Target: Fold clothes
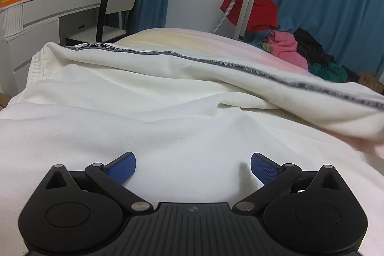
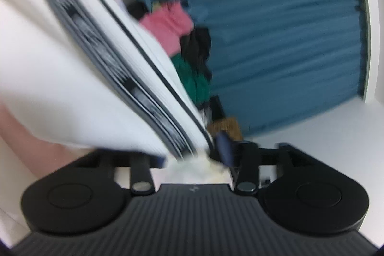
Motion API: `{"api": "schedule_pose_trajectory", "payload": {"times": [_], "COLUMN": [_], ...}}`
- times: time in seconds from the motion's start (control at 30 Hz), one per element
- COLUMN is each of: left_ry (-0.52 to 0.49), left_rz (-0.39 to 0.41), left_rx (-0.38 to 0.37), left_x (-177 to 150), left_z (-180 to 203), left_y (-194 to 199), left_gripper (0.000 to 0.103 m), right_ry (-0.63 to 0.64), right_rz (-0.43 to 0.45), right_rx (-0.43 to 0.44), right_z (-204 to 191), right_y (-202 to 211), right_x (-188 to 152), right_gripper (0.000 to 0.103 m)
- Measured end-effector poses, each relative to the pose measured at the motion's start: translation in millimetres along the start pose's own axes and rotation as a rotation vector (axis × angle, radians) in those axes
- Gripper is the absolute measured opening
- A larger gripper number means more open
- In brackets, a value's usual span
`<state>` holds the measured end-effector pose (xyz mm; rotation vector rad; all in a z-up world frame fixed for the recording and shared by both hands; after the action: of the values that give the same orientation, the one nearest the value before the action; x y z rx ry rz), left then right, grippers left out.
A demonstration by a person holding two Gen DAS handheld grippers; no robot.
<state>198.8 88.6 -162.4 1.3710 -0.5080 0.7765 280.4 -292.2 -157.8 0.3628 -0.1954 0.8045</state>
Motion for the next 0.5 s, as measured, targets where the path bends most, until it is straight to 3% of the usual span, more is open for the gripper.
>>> {"api": "schedule_pose_trajectory", "payload": {"times": [0.1, 0.17, 0.3, 0.33, 0.43, 0.5], "left_ry": [-0.015, -0.017, -0.02, -0.022, -0.028, -0.025], "left_rz": [0.005, 0.008, 0.015, 0.016, 0.02, 0.02], "left_rx": [0.003, -0.002, -0.006, -0.003, -0.005, -0.004], "left_x": [0.3, 0.5, -0.9, -1.9, -5.2, -7.2], "left_z": [1.2, 1.4, 2.7, 3.1, 4.7, 5.0], "left_y": [-0.6, -1.2, -2.5, -2.6, -0.3, 2.2], "left_gripper": [0.103, 0.103, 0.103, 0.103, 0.103, 0.103], "right_ry": [-0.098, -0.255, -0.915, -1.081, -1.523, -1.642], "right_rz": [-0.138, -0.258, -0.359, -0.353, -0.24, -0.235], "right_rx": [-0.039, -0.018, 0.19, 0.274, 0.643, 0.894], "right_z": [4.0, 14.4, 47.7, 51.6, 45.3, 34.1], "right_y": [-21.9, -32.4, -15.0, -7.0, 20.8, 13.2], "right_x": [-31.7, -60.0, -123.8, -138.5, -170.7, -155.8], "right_gripper": [0.066, 0.067, 0.067, 0.067, 0.07, 0.068]}}
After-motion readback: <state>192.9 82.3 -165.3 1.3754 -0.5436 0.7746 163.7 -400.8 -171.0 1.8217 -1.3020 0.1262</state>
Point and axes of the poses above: each gripper's, at about its wrist camera, not at the fingertips, and y roughly against the way its jaws point, z to its right, x to its top, the point moved 1 cm from there along -y, roughly the way its jaws point, and after that the axes turned 3 degrees about -z, right-handed, at the moved point
